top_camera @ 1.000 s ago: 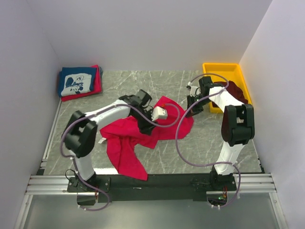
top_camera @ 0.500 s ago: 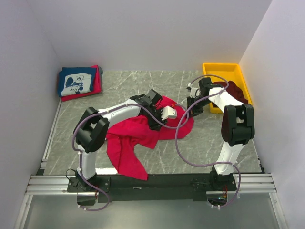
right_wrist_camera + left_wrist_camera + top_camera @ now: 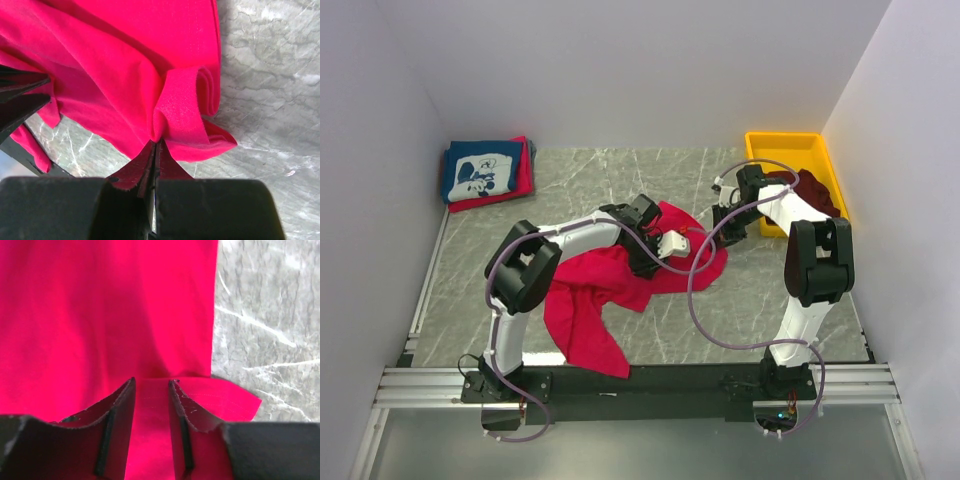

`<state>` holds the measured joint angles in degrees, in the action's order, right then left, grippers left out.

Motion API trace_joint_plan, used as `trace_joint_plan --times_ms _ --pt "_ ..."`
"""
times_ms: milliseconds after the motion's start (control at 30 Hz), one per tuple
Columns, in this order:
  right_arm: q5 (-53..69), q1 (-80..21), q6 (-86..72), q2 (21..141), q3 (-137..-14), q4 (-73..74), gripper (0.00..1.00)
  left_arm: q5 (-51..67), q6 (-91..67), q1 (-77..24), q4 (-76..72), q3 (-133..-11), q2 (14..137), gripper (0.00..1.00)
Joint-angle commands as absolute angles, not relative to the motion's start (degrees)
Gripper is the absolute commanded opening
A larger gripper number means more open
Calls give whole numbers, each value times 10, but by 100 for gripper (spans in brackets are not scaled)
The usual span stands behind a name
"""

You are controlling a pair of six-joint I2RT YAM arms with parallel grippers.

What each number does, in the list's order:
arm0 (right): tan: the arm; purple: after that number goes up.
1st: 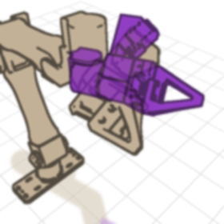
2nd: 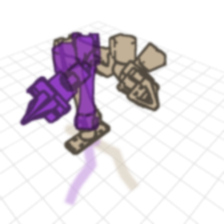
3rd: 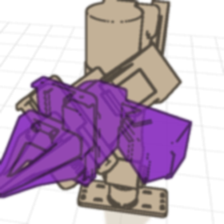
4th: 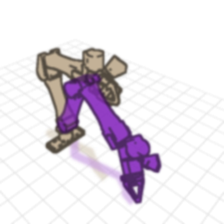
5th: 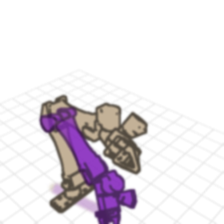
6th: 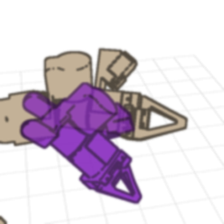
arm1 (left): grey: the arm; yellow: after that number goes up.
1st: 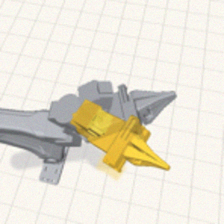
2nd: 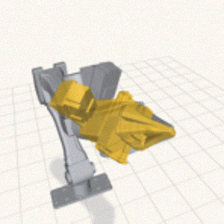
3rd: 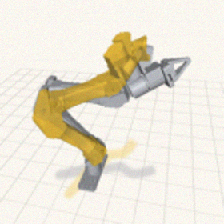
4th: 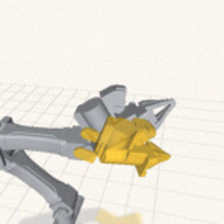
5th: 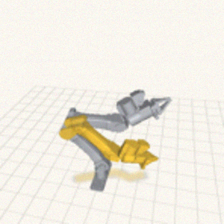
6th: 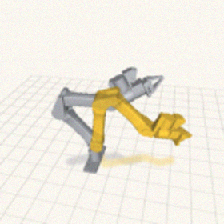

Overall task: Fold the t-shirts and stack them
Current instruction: Flatten the tshirt out

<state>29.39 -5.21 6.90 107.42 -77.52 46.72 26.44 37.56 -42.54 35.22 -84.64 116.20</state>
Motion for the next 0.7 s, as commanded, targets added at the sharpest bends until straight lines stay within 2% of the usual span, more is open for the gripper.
trace_joint_plan --times_ms 0,233,333,433,467,667 --pt "289 -48 71 1063 -771 461 0 279 399 -429 368 -835 1144 37" --pt "289 -47 73 1068 -770 461 0 275 412 -431 379 -809 1130 38" --pt "290 -47 74 1068 -767 460 0 274 405 -432 374 -802 1121 27" --pt "293 -47 77 1067 -762 461 0 272 397 -435 367 -796 1095 11" --pt "293 -47 79 1064 -760 467 0 272 392 -435 371 -797 1086 1" --pt "266 -38 126 992 -706 494 0 302 380 -412 414 -767 956 1"
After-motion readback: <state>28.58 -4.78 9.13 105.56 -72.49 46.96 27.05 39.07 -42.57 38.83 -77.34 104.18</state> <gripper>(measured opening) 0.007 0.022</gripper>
